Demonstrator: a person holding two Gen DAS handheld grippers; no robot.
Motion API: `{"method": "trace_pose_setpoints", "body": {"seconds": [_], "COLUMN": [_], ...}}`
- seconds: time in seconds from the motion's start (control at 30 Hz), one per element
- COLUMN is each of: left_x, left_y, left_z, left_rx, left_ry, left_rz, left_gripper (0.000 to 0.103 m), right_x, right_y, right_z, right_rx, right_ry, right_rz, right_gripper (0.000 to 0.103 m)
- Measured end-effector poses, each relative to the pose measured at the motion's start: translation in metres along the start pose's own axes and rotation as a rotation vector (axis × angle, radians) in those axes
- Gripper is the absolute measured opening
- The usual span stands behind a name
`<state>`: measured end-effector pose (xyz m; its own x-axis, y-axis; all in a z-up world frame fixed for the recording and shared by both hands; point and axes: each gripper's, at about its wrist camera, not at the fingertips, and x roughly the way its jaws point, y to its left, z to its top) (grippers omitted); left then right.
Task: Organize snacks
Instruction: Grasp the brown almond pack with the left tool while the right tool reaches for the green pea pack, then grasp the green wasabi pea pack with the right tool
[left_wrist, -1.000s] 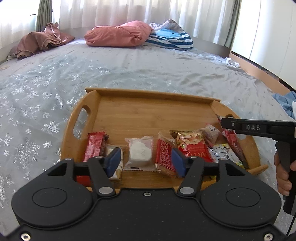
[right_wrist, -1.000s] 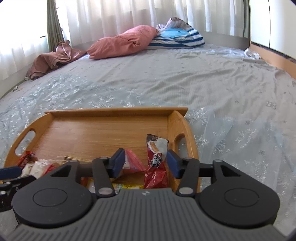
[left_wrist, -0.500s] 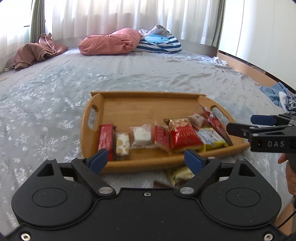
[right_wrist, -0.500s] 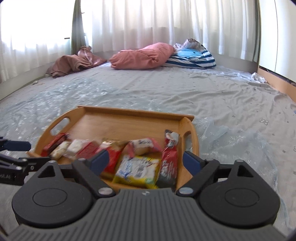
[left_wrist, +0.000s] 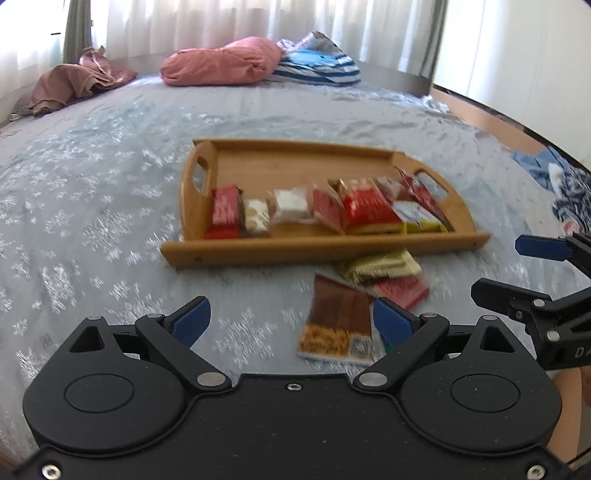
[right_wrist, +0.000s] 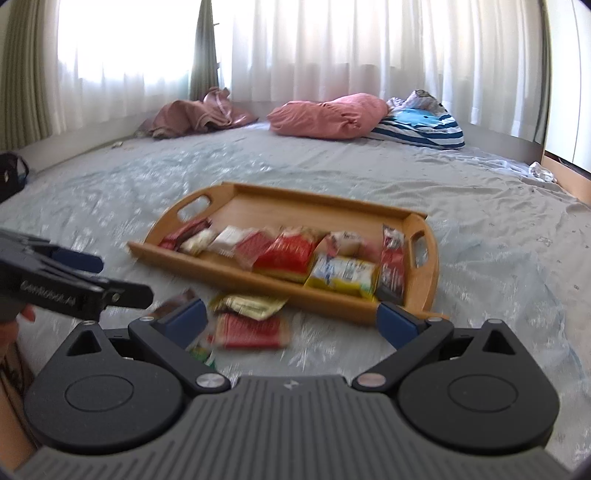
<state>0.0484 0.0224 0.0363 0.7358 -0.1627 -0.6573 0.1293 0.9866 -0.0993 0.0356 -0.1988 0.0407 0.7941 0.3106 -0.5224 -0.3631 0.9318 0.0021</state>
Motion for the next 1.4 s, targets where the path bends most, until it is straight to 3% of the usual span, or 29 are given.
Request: {"method": "trace_pose_setpoints", "body": {"seconds": [0.17, 0.27, 0.33, 0.47, 0.53, 0.77, 1.03, 1.4], "left_x": [0.007, 0.017, 0.027, 0.042, 0.046, 0.036, 0.018, 0.001], "left_y": [-0.009, -0.015, -0.019, -0.026, -0.03, -0.033, -0.009, 0.015], "left_z": [-0.008, -0.008, -0.006, -0.002, 0.001, 0.008, 0.013, 0.013], "left_rx": [0.027, 0.03, 0.03, 0.048, 0.062, 0.078, 0.004, -0.031], "left_ry": [0.018, 0.034, 0.064, 0.082, 0.085, 0.075, 0.048, 0.01], "left_rz": [-0.013, -0.019, -0.024, -0.026, -0.013, 0.007, 0.029, 0.055], "left_gripper": [0.094, 0.087, 0.07, 0.063, 0.041, 0.04, 0.04, 0.04], "right_x": [-0.014, -0.019, -0.021, -0.021, -0.021, -0.017, -0.004, 0.009], "right_y": [0.008, 0.012, 0.015, 0.021, 0.021, 0.028, 0.051, 0.087], "right_z": [-0.017, -0.026, -0.032, -0.037, -0.037, -0.037, -0.036, -0.041], "right_rx": [-0.022, -0.028, -0.053, -0.103, -0.1, -0.104, -0.113, -0.091], "right_ry": [-0.002, -0.001, 0.008, 0.024, 0.023, 0.025, 0.038, -0.014], "right_rz": [0.0, 0.003, 0.0, -0.012, -0.003, 0.035, 0.077, -0.005], "right_gripper": [0.103, 0.103, 0.103, 0.103, 0.103, 0.103, 0.103, 0.103]}}
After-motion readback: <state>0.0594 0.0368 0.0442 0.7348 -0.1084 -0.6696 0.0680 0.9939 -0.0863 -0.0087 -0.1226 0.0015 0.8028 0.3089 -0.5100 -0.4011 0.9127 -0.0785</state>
